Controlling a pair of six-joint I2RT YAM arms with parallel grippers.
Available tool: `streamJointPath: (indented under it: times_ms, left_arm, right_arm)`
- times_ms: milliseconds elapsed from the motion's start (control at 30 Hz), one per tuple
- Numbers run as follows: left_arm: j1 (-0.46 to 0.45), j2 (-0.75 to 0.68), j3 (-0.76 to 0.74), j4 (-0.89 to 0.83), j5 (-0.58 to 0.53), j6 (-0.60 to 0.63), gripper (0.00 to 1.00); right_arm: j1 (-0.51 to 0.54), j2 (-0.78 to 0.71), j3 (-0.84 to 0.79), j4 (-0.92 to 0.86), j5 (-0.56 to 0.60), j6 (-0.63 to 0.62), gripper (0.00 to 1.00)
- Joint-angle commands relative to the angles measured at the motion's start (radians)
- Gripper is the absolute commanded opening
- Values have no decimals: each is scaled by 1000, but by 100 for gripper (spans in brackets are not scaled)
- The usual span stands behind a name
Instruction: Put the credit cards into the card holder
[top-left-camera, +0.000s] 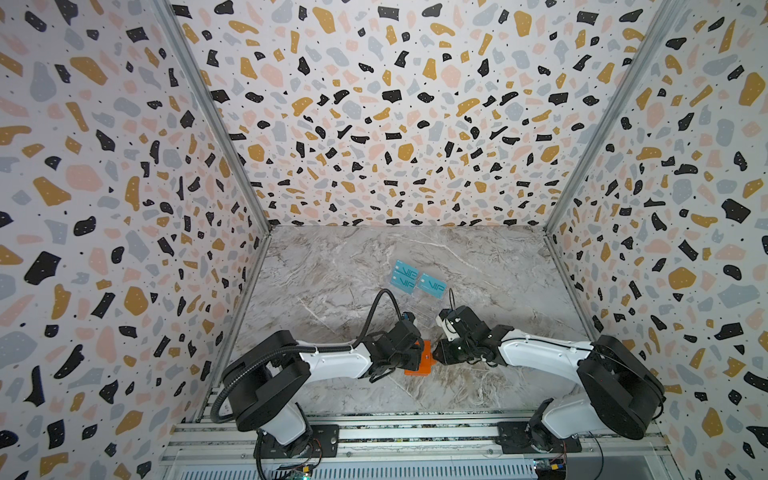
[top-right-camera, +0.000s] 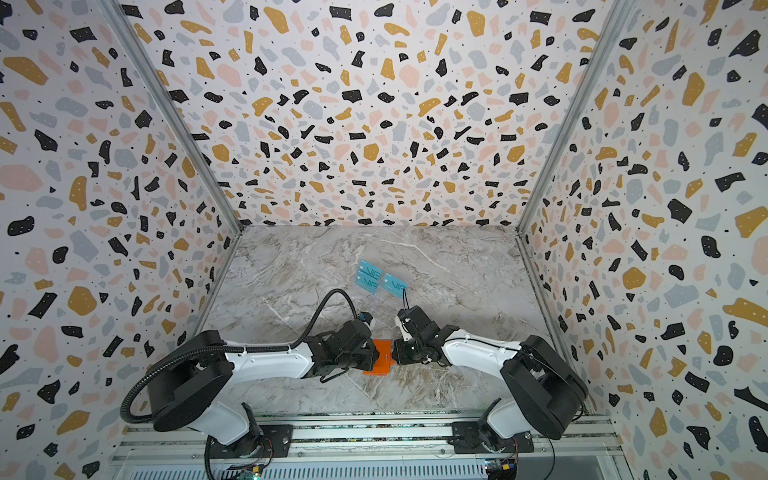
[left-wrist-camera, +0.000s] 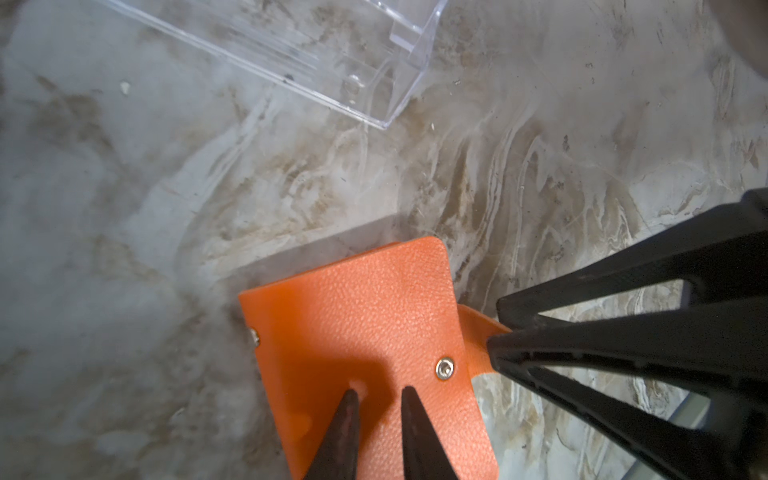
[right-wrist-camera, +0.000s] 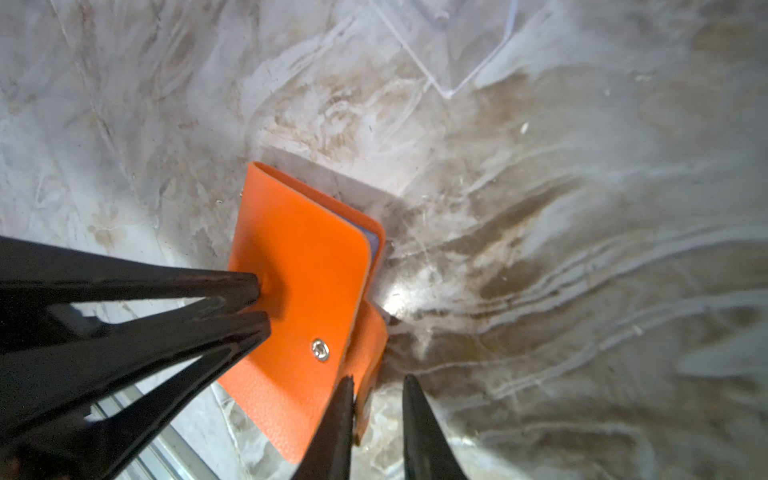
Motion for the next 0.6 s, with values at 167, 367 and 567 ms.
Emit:
streamJointPath:
  times_ms: [167, 367, 567]
  left_arm:
    - [-1, 30, -21, -103, -32, 4, 23]
    - [-1, 29, -23, -105, -33, 2, 23]
    - [-1, 23, -23, -108, -35, 2, 23]
  right_arm:
    - [-20, -45, 3, -44, 16, -10, 12]
    - [-34, -41, -17, 3, -48, -10, 0]
    - [-43, -35, -28, 20, -87, -8, 0]
